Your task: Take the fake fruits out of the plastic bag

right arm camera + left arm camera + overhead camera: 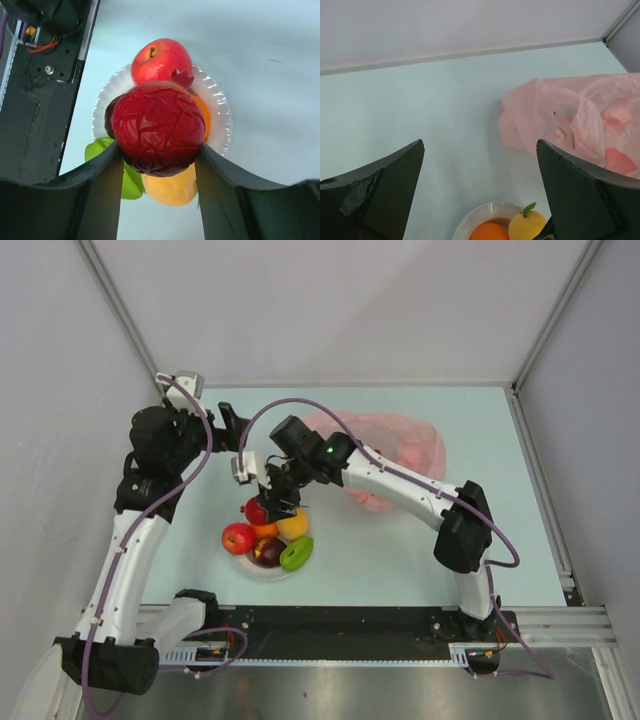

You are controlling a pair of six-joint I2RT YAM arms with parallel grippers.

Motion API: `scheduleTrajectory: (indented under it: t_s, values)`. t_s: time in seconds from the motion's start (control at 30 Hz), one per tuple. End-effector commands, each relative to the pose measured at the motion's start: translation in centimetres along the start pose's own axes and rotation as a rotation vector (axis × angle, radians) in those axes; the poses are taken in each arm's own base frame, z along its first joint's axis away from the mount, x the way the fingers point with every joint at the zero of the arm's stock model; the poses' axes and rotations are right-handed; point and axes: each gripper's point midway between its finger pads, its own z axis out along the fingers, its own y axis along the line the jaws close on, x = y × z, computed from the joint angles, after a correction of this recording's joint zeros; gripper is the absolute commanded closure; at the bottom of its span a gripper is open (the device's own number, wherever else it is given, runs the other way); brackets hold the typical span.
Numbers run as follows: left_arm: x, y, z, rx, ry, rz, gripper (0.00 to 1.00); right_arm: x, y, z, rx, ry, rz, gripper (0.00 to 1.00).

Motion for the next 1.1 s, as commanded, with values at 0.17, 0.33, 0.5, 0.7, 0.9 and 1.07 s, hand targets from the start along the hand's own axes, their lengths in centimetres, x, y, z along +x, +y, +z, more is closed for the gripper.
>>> scheduleTrajectory:
  t_s: [0.17, 0.33, 0.5, 0.7, 0.9, 1.07]
  values:
    - [1.3, -1.4, -1.4, 0.068, -0.012, -0.026, 0.00, 1.5, 2.1, 2.1, -0.030, 0.106, -0.087, 0.61]
    - [1.2, -1.4, -1.4, 0.069, -0.038, -0.025, 0.00, 2.7, 1.8, 2.8, 0.003, 0.141, -0.087, 0.61]
    - [1.3, -1.4, -1.4, 0.072, -0.040, -0.036, 0.00, 3.8, 1.2, 3.5, 0.025, 0.178, -0.106, 0.61]
    - [1.4, -1.6, -1.8, 0.080, -0.028, -0.022, 0.00, 2.3, -3.6, 2.4, 0.156, 0.109, -0.031, 0.62]
    - [1.9, -1.8, -1.6, 0.095, -0.008, -0.023, 0.00, 4.2, -6.6, 2.7, 0.182, 0.142, -0.017, 0.60]
    - [2.0, -1.7, -1.3, 0.095, -0.002, -0.026, 0.00, 3.7, -5.9, 2.8, 0.151, 0.138, -0.037, 0.60]
